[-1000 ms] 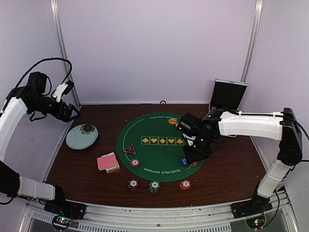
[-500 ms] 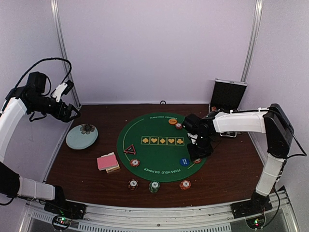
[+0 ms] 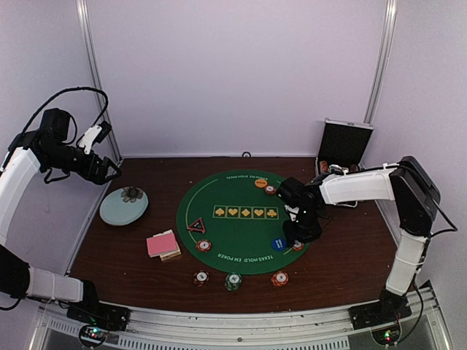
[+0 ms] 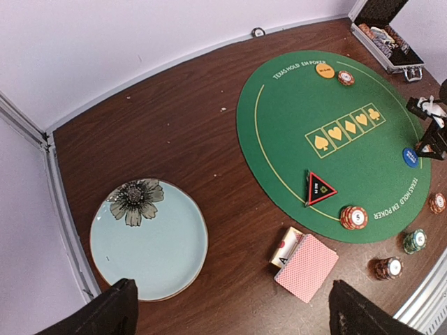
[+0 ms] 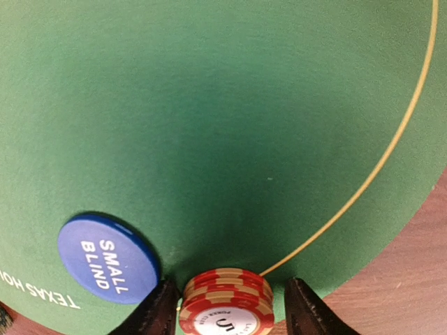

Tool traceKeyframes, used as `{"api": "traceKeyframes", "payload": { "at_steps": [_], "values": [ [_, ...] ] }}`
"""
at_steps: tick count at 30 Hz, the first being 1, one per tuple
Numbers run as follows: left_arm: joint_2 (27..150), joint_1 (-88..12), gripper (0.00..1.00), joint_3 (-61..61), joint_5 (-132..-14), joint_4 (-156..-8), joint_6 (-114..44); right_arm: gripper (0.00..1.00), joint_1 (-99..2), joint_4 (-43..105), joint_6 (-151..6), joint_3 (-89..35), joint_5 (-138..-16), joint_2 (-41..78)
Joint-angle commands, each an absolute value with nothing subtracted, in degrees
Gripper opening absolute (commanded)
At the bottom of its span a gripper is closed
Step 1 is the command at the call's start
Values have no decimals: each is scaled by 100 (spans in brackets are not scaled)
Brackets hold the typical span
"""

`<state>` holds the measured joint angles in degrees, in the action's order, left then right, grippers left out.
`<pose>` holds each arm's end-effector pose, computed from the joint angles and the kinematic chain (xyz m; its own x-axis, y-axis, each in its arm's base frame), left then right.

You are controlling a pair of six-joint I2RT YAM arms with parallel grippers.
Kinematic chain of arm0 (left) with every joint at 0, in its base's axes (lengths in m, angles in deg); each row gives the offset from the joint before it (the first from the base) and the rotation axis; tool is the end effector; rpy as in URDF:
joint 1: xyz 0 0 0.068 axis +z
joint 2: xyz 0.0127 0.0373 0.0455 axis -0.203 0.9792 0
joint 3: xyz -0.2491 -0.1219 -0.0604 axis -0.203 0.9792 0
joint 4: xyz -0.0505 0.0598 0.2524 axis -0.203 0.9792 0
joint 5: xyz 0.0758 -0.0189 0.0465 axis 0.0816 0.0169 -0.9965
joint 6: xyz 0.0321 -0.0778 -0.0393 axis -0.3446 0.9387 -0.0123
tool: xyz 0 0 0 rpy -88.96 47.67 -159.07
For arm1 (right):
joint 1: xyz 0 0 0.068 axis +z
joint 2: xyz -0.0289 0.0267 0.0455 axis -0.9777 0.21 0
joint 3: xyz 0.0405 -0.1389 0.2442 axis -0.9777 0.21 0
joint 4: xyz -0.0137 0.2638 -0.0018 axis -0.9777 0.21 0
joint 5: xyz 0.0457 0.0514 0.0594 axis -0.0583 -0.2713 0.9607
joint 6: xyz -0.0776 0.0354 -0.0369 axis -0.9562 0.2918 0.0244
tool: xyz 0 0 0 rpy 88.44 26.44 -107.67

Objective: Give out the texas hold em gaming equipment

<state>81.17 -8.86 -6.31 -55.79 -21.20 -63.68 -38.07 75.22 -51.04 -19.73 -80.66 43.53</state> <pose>0.2527 -0.0237 0.3592 -0.6522 0.2256 -0.7237 0.4455 0.8865 -0.1252 0.2633 0.2275 0.1175 -0.9782 -0.1946 -0.0730 -0.2025 0.9714 0.1242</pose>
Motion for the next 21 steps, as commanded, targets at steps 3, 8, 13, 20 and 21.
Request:
{"api": "traceKeyframes", "payload": {
  "at_steps": [3, 8, 13, 20, 21],
  "values": [
    [8086, -855, 98, -823, -5550, -2097, -6431, 64, -3834, 7625, -5153, -1997, -8130, 4380],
    [8098, -849, 98, -845, -5572, -2098, -6434, 64, -3790, 7961, -5187, -2280, -8347, 3782],
    [8168, -852, 98, -863, -5577, -2100, -6414, 68, -3187, 8414, -5233, -2980, -8652, 3395],
    [8168, -854, 98, -808, -5532, -2104, -6390, 78, -1635, 8763, -5150, -4160, -8598, 4003],
    [8157, -853, 98, -791, -5525, -2104, -6392, 80, -1382, 8775, -5148, -4305, -8569, 4163]
  ]
}}
